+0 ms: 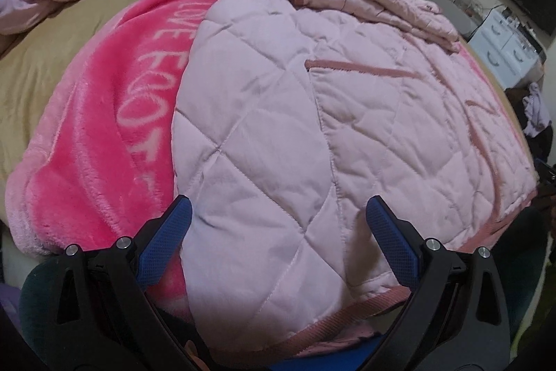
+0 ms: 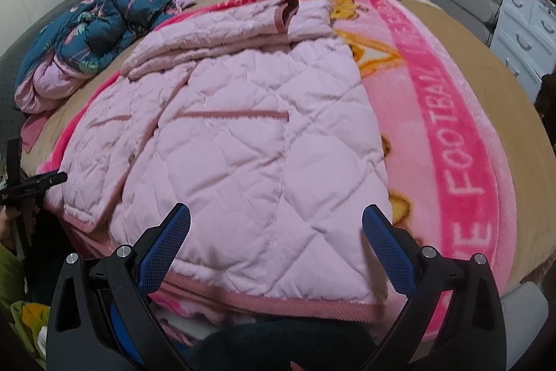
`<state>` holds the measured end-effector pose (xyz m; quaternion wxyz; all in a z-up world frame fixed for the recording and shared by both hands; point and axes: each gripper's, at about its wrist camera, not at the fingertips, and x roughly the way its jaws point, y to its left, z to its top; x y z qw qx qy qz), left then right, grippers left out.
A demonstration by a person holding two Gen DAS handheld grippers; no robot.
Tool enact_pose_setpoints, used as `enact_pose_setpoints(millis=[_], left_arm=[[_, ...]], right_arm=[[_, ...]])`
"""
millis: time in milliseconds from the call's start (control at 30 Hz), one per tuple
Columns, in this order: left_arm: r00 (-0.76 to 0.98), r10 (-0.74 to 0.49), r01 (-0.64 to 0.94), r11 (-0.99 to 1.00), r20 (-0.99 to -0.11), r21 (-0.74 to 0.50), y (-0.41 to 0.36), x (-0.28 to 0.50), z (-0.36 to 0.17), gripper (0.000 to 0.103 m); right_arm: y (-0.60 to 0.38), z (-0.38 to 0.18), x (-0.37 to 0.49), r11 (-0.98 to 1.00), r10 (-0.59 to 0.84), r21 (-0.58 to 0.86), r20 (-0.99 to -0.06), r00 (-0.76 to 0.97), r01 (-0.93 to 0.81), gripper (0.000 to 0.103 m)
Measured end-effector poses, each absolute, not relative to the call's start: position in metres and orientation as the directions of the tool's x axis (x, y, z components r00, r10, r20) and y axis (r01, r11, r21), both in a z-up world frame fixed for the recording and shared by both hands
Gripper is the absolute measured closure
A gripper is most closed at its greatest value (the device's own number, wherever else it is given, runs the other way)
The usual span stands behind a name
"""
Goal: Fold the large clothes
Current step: 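Move both tools down to the ribbed jacket hem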
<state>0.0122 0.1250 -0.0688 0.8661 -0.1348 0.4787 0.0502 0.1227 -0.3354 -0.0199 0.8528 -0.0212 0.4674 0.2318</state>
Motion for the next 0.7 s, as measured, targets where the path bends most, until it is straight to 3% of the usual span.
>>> enact_pose_setpoints(millis=[367,700], left_arm=[[0.53,-0.025,-0.224,0.96,-0.848,-0.168,0.125,0.012,-0.064,0.009],[0.492,-0.044,-0.24,0.953,-0.869,-0.184,0.14,0.003,-0.062,0.009]], right_arm=[[-0.345,-0.031,0.137,0.908,0.317,0.159,-0.865,0.39,-0.388,0.004],[-0.367,-0.063,0.153,0.892,0.392,0.311,-0.893,0.22,-0.33,0.004]])
